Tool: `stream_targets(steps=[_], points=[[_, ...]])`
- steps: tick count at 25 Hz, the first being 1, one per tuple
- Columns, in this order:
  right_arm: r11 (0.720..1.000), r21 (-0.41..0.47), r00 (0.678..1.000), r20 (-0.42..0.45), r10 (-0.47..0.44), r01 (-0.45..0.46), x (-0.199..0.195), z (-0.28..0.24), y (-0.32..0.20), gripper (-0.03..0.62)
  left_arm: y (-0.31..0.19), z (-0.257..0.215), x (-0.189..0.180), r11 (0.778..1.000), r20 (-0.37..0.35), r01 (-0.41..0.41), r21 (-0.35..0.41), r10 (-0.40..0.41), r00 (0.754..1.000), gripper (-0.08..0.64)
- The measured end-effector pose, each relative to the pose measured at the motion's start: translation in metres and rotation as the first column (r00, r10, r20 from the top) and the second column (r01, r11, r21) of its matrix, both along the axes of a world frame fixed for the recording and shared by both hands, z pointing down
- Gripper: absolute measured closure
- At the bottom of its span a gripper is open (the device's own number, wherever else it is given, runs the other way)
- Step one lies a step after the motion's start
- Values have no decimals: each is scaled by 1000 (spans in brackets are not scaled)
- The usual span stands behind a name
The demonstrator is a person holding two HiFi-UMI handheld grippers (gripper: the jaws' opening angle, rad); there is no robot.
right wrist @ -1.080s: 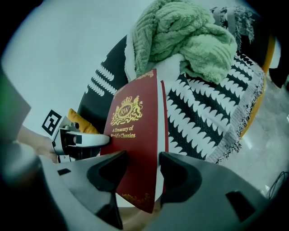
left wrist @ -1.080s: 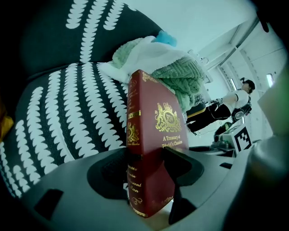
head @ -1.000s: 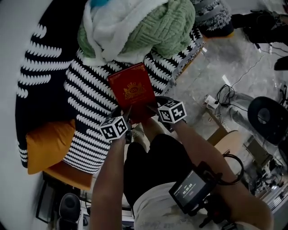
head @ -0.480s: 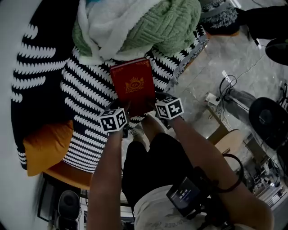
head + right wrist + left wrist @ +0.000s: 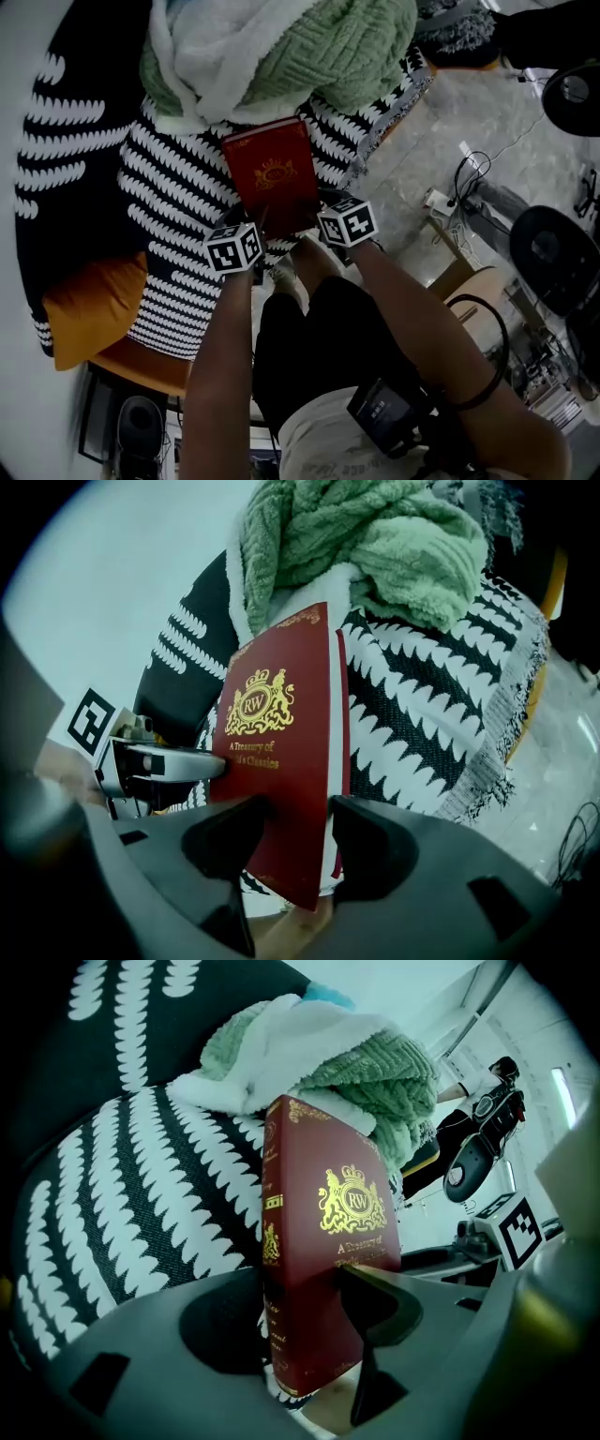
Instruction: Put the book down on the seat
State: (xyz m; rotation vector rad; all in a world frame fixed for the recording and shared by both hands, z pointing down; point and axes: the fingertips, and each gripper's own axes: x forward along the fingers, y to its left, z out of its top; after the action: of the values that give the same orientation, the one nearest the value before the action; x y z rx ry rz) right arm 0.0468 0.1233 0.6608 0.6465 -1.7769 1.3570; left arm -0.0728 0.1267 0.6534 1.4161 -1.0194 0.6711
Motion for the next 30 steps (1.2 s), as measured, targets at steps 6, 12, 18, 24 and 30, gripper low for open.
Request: stream_targets(steps=[6,12,18,24,30], points=[[1000,16,1000,-17,13,-13,8,9,0,307,1,6,1,1000,11,12,19,-12,1000,288],[995,75,997,-15,70,-69,18,-4,-11,295,-1,-8,-11,998,31,51,35,-52,998,275],[983,140,992,-14,124,-121,27,-8,-17,352,6,-13,-17,995,15,47,83,-48,999,275],[982,164,992,-70,103,-90,48,-37,-5,510,28,-50,-7,997,6,14,73,-15,1000,276],[972,224,994,-52,92,-78,43,-72,-7,565,38,-81,-10,993,8,-25,112,24,1000,318]])
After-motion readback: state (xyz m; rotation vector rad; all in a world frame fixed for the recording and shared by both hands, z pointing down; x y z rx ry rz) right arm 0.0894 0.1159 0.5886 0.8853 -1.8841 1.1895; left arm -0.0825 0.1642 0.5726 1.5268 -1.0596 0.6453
